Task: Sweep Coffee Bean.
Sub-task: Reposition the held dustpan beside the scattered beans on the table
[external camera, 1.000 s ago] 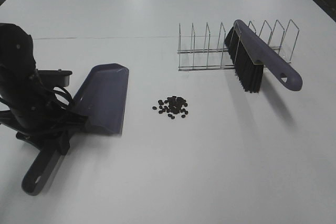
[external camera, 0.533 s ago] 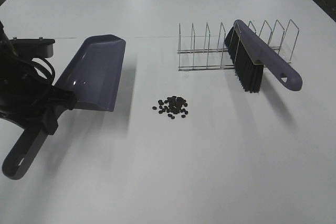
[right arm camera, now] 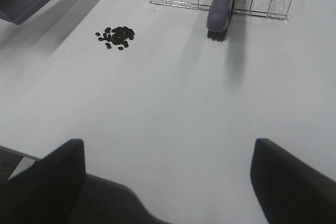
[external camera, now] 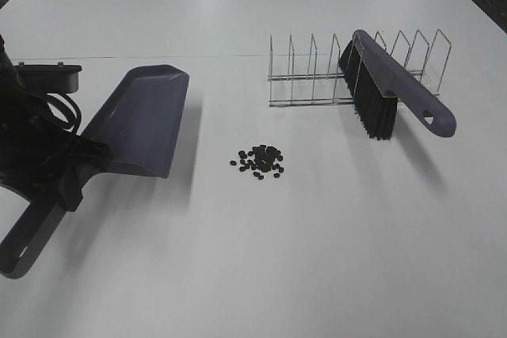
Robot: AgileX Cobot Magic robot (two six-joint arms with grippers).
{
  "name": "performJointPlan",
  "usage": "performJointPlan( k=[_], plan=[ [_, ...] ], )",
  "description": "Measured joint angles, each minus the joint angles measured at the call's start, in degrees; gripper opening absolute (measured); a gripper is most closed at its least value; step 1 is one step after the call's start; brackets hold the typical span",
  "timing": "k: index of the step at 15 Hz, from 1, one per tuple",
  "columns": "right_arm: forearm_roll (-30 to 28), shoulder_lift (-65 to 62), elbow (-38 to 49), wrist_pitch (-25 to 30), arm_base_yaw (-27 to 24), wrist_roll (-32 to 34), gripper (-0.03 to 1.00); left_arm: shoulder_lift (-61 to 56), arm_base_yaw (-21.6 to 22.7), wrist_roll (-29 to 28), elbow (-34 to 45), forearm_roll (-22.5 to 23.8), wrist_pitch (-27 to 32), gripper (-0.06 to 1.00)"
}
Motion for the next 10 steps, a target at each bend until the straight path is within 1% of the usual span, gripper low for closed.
performJointPlan(
  k=[4,6,8,10],
  plan=[
    [0.0,0.0,0.0,0.0,0.0,0.0,0.75,-0.9,0.0,0.1,0.0,0.1,1.6,0.33],
    [0.0,0.0,0.0,0.0,0.0,0.0,0.75,-2.5,0.2,0.1,0.0,1.5,1.6,0.33],
    [0.0,0.0,0.0,0.0,0.0,0.0,0.75,-2.9,1.8,0.1,0.1,1.9,1.6,0.33],
    [0.0,0.0,0.0,0.0,0.0,0.0,0.75,-2.9,4.0,1.6,0.1,2.3,2.1,0.33]
  ],
)
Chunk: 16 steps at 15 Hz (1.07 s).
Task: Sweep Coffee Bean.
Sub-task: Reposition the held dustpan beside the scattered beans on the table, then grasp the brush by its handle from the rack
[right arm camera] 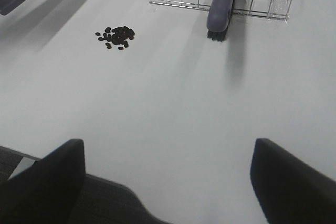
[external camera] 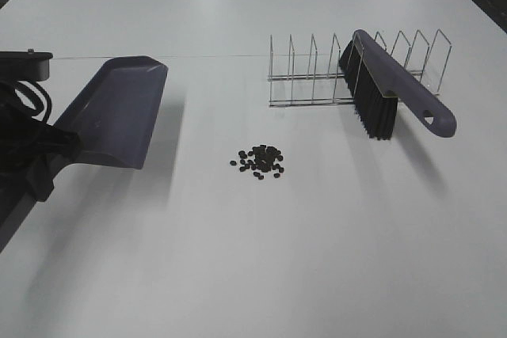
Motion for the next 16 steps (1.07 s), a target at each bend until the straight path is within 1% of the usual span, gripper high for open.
performJointPlan(
  k=[4,6,9,10,12,13,16],
  plan=[
    [0.0,0.0,0.0,0.0,0.0,0.0,0.75,0.0,2.7,1.5,0.0,0.6,1.4,0.33],
    [0.0,0.0,0.0,0.0,0.0,0.0,0.75,0.0,2.8,1.5,0.0,0.7,2.2,0.33],
    [1.1,0.0,0.0,-0.1,0.0,0.1,0.75,0.0,2.8,1.7,0.0,3.2,2.5,0.33],
    [1.0,0.0,0.0,-0.1,0.0,0.9,0.75,0.0,2.8,1.7,0.0,3.7,2.5,0.33],
    [-0.6,0.4,0.0,-0.4,0.0,4.8,0.75,0.0,2.8,2.1,0.0,3.6,2.5,0.33],
    [-2.0,2.1,-0.2,-0.7,0.0,6.4,0.75,0.0,2.8,2.6,0.0,3.6,2.5,0.33],
    [-4.5,13.1,-3.6,-2.1,0.0,7.5,0.75,0.0,2.8,3.0,0.0,3.6,2.5,0.33]
  ],
)
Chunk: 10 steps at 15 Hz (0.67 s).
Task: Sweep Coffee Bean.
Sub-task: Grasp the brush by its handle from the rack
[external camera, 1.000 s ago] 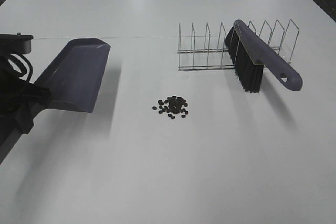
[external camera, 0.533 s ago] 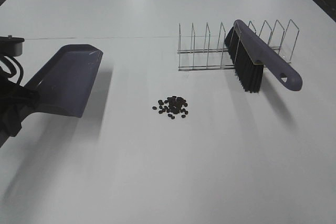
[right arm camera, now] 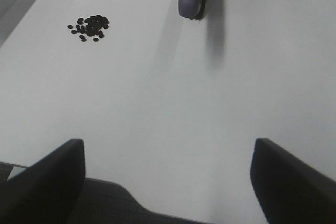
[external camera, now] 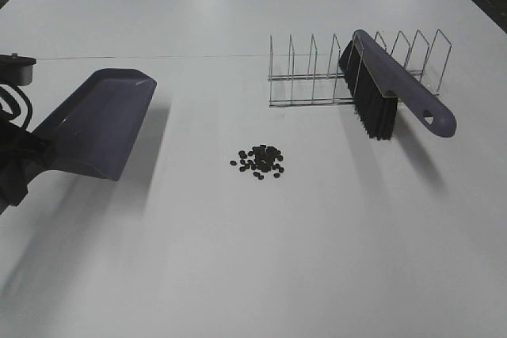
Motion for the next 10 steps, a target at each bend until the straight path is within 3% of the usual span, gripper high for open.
performJointPlan(
  k=[10],
  plan=[
    [-0.2,44.1,-25.4,-0.5,0.0,-2.1,0.73,0.0,0.0,0.0,0.0,0.1,-1.4,0.33]
  ],
)
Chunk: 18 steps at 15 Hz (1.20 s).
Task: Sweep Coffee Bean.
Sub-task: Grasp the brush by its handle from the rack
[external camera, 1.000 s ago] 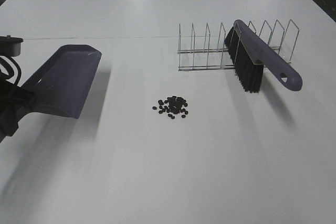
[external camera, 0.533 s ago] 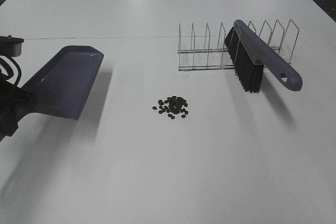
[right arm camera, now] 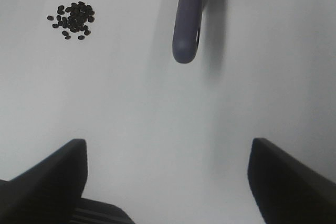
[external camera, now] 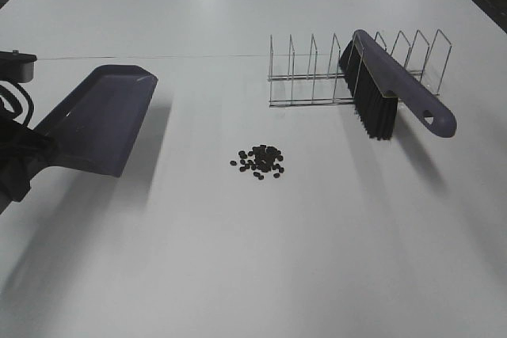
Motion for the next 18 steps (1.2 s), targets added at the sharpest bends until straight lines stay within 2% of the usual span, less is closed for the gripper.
performJointPlan(
  k=[1,2,9,10,18],
  plan=[
    [0.0,4.8,-2.9,0.3,0.0,-1.0,0.73,0.0,0.0,0.0,0.0,-0.2,0.0,0.33],
    [-0.1,13.6,-9.5,1.8,0.0,-2.4,0.73,0.0,0.0,0.0,0.0,-0.5,0.0,0.33],
    [-0.2,38.1,-29.1,3.8,0.0,-3.7,0.73,0.0,0.0,0.0,0.0,-3.0,0.1,0.33],
    [-0.2,44.9,-35.1,3.6,0.0,-4.0,0.73,0.0,0.0,0.0,0.0,-3.0,0.1,0.33],
    [-0.2,66.9,-52.4,2.0,0.0,-4.6,0.73,0.0,0.0,0.0,0.0,-3.0,0.2,0.33]
  ],
)
